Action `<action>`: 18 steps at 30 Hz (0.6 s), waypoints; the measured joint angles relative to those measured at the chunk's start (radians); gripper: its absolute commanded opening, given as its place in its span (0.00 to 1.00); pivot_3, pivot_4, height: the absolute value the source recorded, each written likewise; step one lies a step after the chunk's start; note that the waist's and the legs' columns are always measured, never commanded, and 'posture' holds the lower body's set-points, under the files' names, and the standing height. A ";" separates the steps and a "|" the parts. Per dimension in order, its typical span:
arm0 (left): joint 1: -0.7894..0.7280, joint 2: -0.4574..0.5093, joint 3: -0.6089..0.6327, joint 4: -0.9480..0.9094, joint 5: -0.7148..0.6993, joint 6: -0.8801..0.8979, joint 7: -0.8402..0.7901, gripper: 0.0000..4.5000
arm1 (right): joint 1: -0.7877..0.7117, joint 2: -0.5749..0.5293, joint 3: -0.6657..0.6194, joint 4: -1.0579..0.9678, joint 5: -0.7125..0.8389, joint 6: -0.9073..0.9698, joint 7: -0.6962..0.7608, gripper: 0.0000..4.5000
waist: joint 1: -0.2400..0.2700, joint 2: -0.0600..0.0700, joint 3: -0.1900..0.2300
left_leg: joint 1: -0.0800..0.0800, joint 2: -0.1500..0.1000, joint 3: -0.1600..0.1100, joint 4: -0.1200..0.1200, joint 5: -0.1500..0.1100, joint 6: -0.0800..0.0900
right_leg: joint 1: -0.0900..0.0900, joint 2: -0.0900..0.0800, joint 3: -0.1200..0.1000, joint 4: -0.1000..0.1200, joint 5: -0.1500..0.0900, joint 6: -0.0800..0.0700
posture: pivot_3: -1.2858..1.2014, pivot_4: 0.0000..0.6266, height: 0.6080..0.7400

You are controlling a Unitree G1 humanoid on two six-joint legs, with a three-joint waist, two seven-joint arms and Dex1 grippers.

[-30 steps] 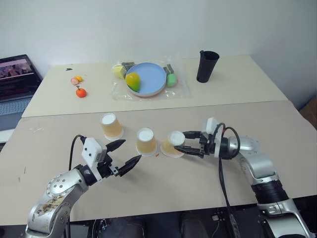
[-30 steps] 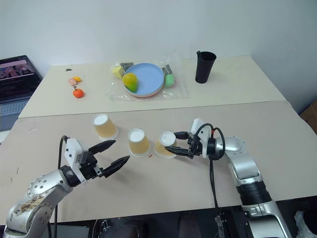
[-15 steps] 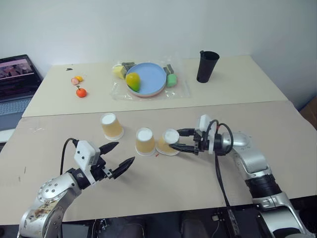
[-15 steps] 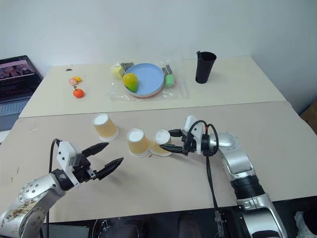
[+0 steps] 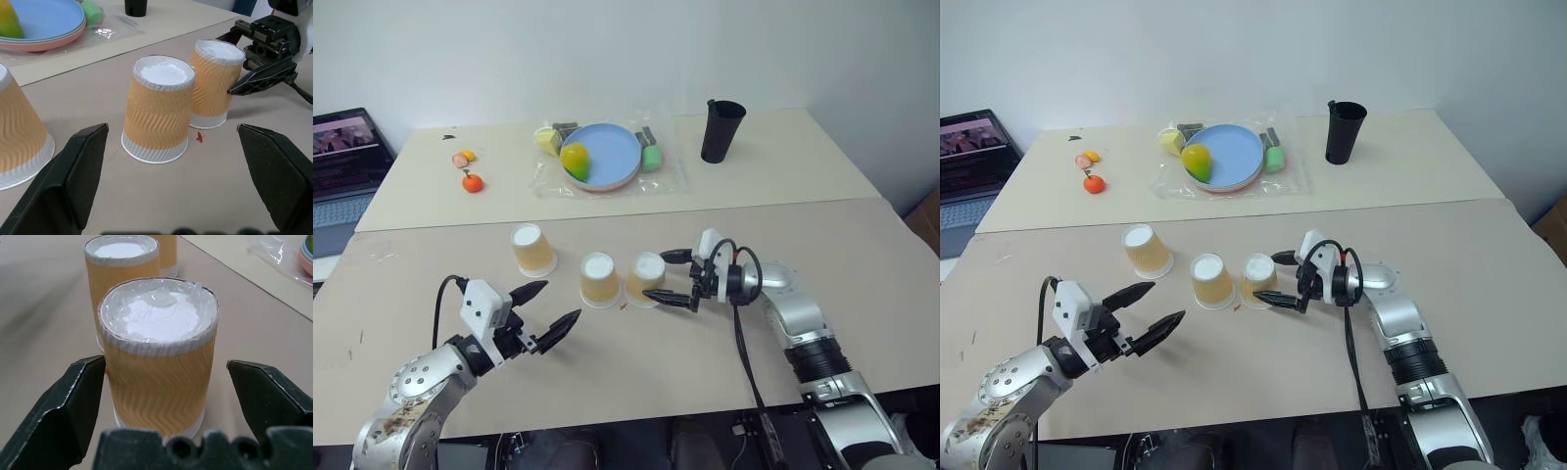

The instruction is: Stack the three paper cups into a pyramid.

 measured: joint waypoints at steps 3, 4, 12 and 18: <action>-0.003 -0.007 -0.007 0.000 0.000 0.000 0.002 1.00 | -0.010 -0.001 -0.009 -0.006 0.009 0.037 0.005 1.00 | 0.002 0.000 0.000 | 0.000 0.000 0.000 0.000 0.000 0.000 | 0.000 0.000 0.000 0.000 0.000 0.000 | 0.52 0.24 1.00; -0.004 -0.009 -0.011 0.000 0.000 0.000 0.002 1.00 | -0.010 -0.005 -0.012 -0.008 0.013 0.056 0.010 1.00 | 0.002 0.000 0.000 | 0.000 0.000 0.000 0.000 0.000 0.000 | 0.000 0.000 0.000 0.000 0.000 0.000 | 0.52 0.24 1.00; -0.064 -0.023 -0.040 0.036 0.001 -0.003 -0.009 1.00 | 0.020 -0.135 -0.072 -0.149 0.143 0.296 0.062 1.00 | 0.007 0.000 0.000 | -0.001 0.000 0.000 0.000 0.000 0.001 | 0.000 0.000 0.000 0.000 0.000 0.000 | 0.52 0.24 1.00; -0.090 -0.025 -0.053 0.063 0.002 -0.003 -0.016 1.00 | 0.077 -0.180 -0.164 -0.225 0.188 0.350 0.016 1.00 | 0.002 0.000 0.000 | 0.000 0.001 0.001 0.000 -0.001 0.001 | 0.000 0.000 0.000 0.000 0.000 0.000 | 0.52 0.24 1.00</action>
